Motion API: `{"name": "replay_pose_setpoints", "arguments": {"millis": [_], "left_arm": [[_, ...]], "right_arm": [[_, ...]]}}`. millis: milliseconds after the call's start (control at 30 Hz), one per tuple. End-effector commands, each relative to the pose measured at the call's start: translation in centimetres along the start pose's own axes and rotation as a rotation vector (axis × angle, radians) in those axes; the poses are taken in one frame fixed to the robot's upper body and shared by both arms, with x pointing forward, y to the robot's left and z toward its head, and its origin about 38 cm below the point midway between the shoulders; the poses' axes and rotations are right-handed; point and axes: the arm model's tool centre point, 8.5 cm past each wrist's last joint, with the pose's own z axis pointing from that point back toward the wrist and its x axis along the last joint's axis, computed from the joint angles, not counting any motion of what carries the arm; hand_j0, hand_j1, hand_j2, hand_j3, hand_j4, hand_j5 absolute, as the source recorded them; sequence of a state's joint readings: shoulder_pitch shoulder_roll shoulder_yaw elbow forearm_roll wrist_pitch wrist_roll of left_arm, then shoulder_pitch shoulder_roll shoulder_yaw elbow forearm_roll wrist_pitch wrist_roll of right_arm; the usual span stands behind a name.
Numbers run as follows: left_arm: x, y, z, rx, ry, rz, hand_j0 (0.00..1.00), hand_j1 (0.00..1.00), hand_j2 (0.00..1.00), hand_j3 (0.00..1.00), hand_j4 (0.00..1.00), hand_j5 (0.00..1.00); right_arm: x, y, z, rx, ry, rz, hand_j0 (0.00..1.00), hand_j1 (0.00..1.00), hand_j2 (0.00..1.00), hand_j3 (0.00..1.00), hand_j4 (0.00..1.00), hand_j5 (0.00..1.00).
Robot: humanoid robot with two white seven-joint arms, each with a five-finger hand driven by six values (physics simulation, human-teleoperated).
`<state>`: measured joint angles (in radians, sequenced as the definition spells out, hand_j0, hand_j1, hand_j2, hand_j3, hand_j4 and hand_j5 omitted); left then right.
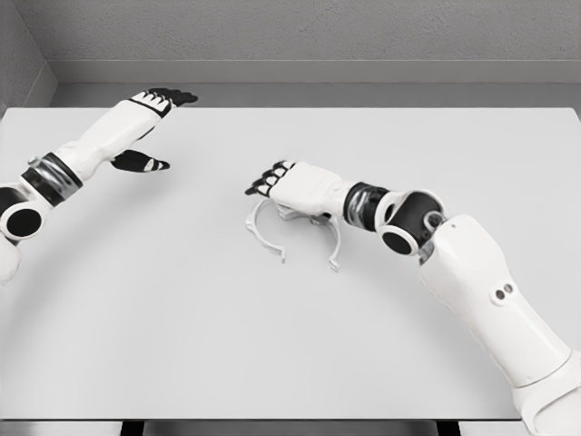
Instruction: Assemble PVC drainage pipe clamps
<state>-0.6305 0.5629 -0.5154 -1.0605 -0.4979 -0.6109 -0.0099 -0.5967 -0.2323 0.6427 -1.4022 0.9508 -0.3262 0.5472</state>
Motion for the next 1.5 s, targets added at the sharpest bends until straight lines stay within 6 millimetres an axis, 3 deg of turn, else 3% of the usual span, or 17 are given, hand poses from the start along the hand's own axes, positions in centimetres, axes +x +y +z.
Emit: {"name": "replay_pose_setpoints", "arguments": {"millis": [0,267,500,833,1267,1333,1467], "left_arm": [[-0.6,0.5,0.5,0.009,0.015,0.001,1.0,1.0,1.0,1.0,1.0,1.0],[-0.9,0.8,0.8,0.007,0.021,-0.007,1.0,1.0,1.0,1.0,1.0,1.0],[-0.8,0.7,0.8,0.004,0.02,-0.007,1.0,1.0,1.0,1.0,1.0,1.0],[-0.8,0.7,0.8,0.004,0.02,-0.007,1.0,1.0,1.0,1.0,1.0,1.0],[-0.8,0.7,0.8,0.003,0.02,-0.006,1.0,1.0,1.0,1.0,1.0,1.0],[-0.8,0.7,0.8,0.003,0.02,-0.006,1.0,1.0,1.0,1.0,1.0,1.0],[-0.8,0.8,0.8,0.005,0.02,-0.007,1.0,1.0,1.0,1.0,1.0,1.0]], "right_arm": [[0.2,0.6,-0.7,0.016,-0.006,-0.022,1.0,1.0,1.0,1.0,1.0,1.0],[-0.4,0.0,-1.1,0.015,0.008,-0.018,1.0,1.0,1.0,1.0,1.0,1.0],[-2.4,0.0,-1.3,0.039,0.049,-0.028,1.0,1.0,1.0,1.0,1.0,1.0],[-2.7,-0.1,-1.2,0.041,0.06,-0.028,1.0,1.0,1.0,1.0,1.0,1.0],[-4.5,-0.3,0.1,0.025,0.102,-0.043,1.0,1.0,1.0,1.0,1.0,1.0],[-4.3,-0.6,0.1,0.017,0.097,-0.038,1.0,1.0,1.0,1.0,1.0,1.0],[-2.0,-3.3,0.3,-0.055,0.043,0.016,1.0,1.0,1.0,1.0,1.0,1.0]]}}
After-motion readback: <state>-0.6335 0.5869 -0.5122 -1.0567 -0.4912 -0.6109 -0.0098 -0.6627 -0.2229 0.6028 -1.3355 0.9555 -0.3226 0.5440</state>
